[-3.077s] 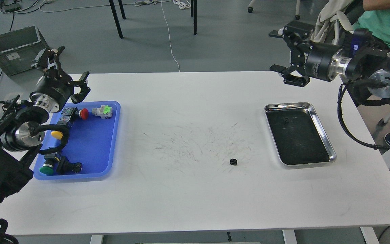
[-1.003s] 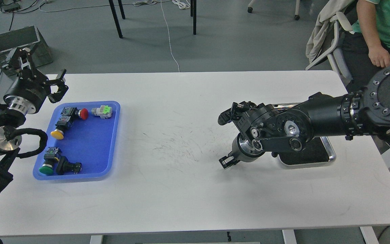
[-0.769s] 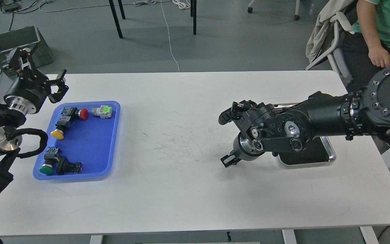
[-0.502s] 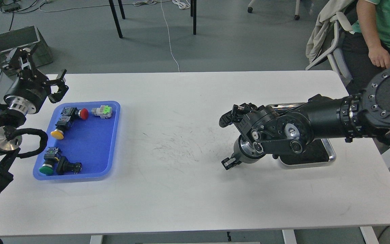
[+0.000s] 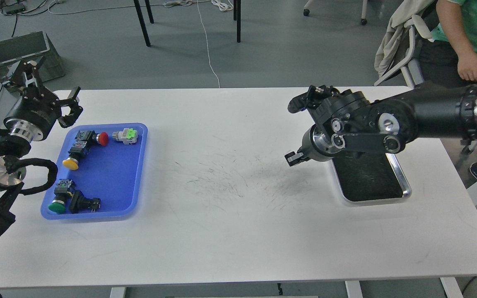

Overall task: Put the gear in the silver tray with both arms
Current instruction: 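Lower the gear into the silver tray and open the right gripper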

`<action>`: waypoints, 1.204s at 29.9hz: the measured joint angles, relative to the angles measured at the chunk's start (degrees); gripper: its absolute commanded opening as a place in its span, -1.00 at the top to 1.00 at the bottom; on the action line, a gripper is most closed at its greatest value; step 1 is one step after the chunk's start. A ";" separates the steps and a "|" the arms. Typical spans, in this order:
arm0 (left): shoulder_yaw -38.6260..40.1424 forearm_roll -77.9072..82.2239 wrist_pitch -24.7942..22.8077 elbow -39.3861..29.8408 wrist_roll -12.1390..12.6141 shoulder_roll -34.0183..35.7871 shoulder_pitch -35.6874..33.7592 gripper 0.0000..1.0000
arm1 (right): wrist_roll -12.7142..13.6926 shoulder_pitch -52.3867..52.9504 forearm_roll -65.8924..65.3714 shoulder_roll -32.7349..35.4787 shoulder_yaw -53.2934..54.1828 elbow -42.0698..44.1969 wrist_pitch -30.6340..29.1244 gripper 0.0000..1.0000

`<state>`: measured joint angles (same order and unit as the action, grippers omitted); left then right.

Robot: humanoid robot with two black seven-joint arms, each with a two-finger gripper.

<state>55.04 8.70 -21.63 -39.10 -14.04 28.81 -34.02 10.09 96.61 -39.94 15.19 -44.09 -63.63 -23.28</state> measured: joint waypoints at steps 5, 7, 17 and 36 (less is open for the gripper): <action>0.03 0.00 0.02 0.00 0.05 -0.27 0.00 -0.95 | -0.29 -1.45 -10.04 10.28 -0.16 0.81 1.04 0.97; 0.00 0.00 0.15 0.00 0.05 -0.54 0.00 -0.95 | -0.32 -4.15 -14.63 12.55 -0.16 1.22 2.86 0.97; -0.18 0.00 1.30 -0.52 0.05 -1.29 -0.11 -0.95 | -0.20 -15.08 -22.68 11.01 -0.41 5.00 10.29 0.97; -0.11 0.00 1.92 -0.54 0.05 -1.21 -0.44 -0.95 | -0.55 -16.25 -25.70 9.61 -0.35 -0.46 9.87 -0.94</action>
<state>54.94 8.70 -19.71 -39.64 -14.00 27.60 -34.45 9.55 80.36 -65.64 24.79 -44.44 -64.09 -13.42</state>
